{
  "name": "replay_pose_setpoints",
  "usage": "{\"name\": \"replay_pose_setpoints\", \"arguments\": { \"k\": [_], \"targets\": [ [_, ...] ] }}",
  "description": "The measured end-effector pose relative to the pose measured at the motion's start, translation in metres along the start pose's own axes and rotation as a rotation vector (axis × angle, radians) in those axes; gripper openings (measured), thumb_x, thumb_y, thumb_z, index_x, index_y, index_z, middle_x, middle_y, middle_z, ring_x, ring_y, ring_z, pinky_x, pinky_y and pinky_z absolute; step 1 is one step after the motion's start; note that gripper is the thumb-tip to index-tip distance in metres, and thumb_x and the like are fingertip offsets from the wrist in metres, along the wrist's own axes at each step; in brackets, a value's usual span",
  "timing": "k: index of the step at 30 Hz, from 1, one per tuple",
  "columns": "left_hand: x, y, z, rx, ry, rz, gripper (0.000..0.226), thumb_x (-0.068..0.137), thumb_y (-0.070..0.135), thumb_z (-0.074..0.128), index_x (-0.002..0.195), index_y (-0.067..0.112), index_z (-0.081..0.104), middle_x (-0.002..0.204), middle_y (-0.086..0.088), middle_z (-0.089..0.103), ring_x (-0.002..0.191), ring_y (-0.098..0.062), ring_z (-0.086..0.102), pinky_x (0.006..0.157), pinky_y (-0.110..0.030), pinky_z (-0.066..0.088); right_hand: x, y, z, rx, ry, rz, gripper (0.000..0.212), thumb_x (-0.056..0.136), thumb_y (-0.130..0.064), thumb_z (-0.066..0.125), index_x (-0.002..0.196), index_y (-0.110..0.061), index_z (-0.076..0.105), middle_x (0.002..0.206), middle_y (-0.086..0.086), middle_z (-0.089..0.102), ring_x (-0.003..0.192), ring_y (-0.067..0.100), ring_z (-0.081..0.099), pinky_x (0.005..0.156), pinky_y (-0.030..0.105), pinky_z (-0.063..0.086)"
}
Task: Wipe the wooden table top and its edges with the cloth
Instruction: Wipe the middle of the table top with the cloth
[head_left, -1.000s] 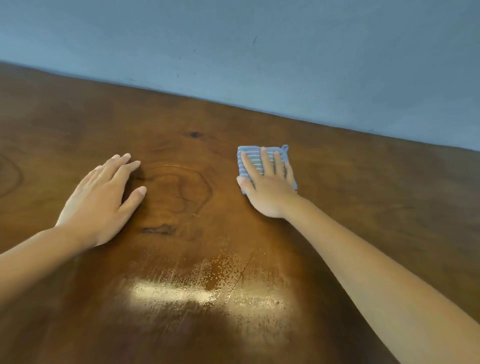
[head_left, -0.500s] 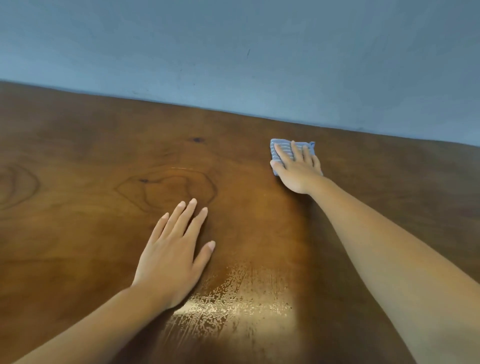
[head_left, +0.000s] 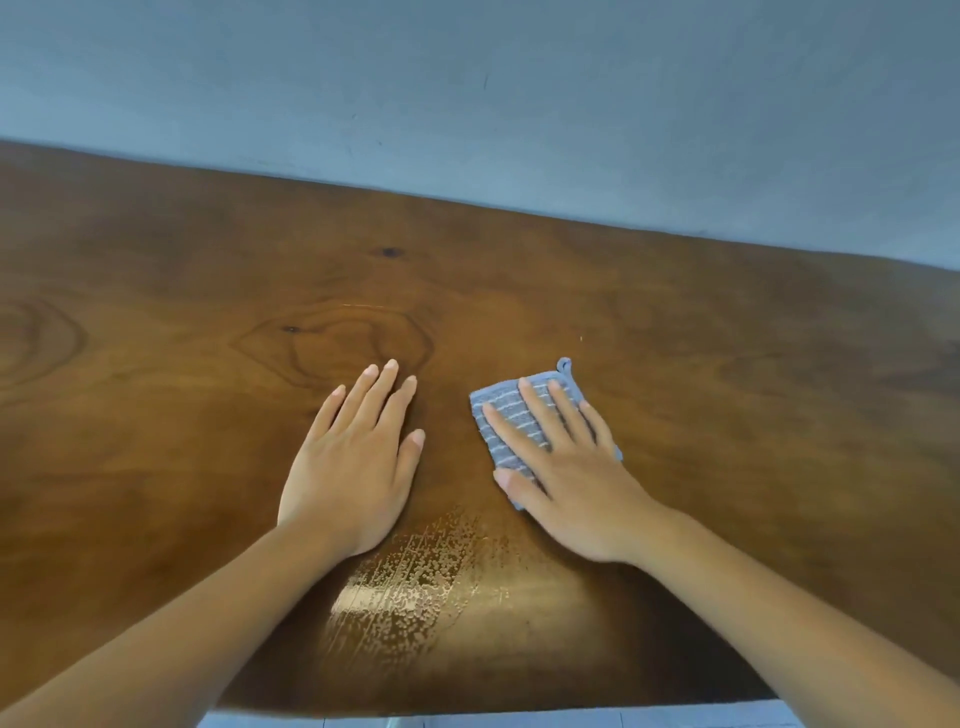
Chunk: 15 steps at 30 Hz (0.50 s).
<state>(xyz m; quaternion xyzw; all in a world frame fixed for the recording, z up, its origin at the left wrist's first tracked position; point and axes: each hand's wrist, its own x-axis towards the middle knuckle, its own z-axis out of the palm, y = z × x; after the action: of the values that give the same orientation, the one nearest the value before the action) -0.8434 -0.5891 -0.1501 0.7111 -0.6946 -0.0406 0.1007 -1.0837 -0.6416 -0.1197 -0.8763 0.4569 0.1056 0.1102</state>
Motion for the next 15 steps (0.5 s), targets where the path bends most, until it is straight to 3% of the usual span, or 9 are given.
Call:
{"name": "replay_pose_setpoints", "arguments": {
  "k": [3, 7, 11, 15],
  "targets": [
    [0.0, 0.001, 0.001, 0.001, 0.003, 0.005, 0.067, 0.103, 0.051, 0.005, 0.163, 0.025, 0.017, 0.172, 0.004, 0.008, 0.158, -0.012, 0.0, 0.128, -0.035, 0.004, 0.025, 0.042, -0.015, 0.039, -0.04, -0.013, 0.056, 0.1, -0.069, 0.011, 0.149, -0.064, -0.016, 0.163, -0.017, -0.033, 0.147, 0.01, -0.037, 0.122, 0.041, -0.018],
    [0.001, 0.001, 0.002, -0.001, 0.009, 0.008, 0.068, 0.102, 0.051, 0.006, 0.163, 0.024, 0.02, 0.171, 0.003, 0.011, 0.158, -0.013, 0.002, 0.128, -0.036, 0.006, 0.066, 0.072, -0.026, 0.086, -0.002, 0.275, 0.053, 0.103, -0.062, 0.005, 0.155, -0.057, -0.009, 0.168, -0.01, -0.021, 0.153, 0.018, -0.025, 0.124, 0.045, -0.011],
    [0.0, -0.001, 0.002, 0.004, 0.008, 0.009, 0.064, 0.106, 0.048, 0.008, 0.163, 0.023, 0.02, 0.171, 0.002, 0.011, 0.158, -0.014, 0.003, 0.128, -0.037, 0.007, 0.062, 0.034, -0.015, 0.122, 0.028, 0.413, 0.056, 0.105, -0.057, 0.004, 0.158, -0.048, -0.013, 0.168, 0.001, -0.023, 0.153, 0.029, -0.025, 0.123, 0.052, -0.013],
    [0.0, 0.0, -0.001, 0.005, 0.0, 0.002, 0.06, 0.108, 0.047, 0.016, 0.163, 0.023, 0.019, 0.172, 0.001, 0.01, 0.158, -0.015, 0.003, 0.129, -0.038, 0.007, 0.003, -0.028, 0.01, 0.134, 0.062, 0.34, 0.057, 0.105, -0.054, 0.004, 0.158, -0.045, -0.017, 0.167, 0.004, -0.028, 0.151, 0.031, -0.03, 0.122, 0.052, -0.014]
  ]
}}
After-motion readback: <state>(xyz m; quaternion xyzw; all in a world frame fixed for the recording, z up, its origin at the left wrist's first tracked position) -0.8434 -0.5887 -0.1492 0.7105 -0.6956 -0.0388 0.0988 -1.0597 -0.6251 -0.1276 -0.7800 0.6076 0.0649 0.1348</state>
